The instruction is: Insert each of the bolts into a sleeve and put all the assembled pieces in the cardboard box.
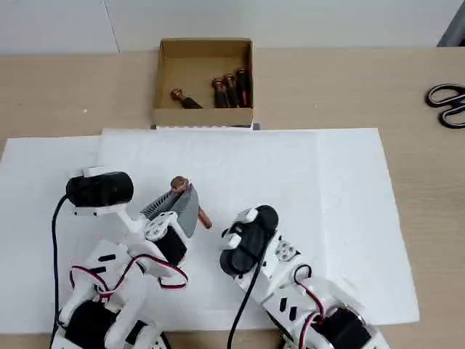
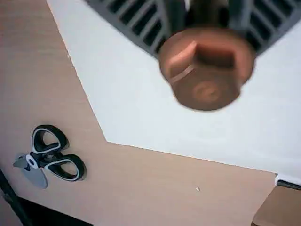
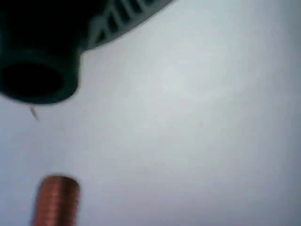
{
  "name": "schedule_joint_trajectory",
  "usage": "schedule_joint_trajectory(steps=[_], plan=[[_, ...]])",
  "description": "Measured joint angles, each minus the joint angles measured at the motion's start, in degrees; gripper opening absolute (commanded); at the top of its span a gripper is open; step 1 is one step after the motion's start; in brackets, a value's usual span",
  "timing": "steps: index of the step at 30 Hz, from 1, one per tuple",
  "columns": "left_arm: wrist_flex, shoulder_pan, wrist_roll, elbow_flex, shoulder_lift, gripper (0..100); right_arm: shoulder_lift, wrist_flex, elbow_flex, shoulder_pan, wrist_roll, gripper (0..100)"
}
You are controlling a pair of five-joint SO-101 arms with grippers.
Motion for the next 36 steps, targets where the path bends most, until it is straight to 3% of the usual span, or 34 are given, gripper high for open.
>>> schedule_joint_trajectory(steps=[14, 36], plan=[[0.0, 5.19, 0.0, -1.23, 0.0, 1, 0.0, -3.08, 1.85, 0.09, 0.0, 0.2], [0.0, 5.27, 0.0, 0.35, -0.18, 1, 0.0, -3.87, 2.64, -3.52, 0.0, 0.2]])
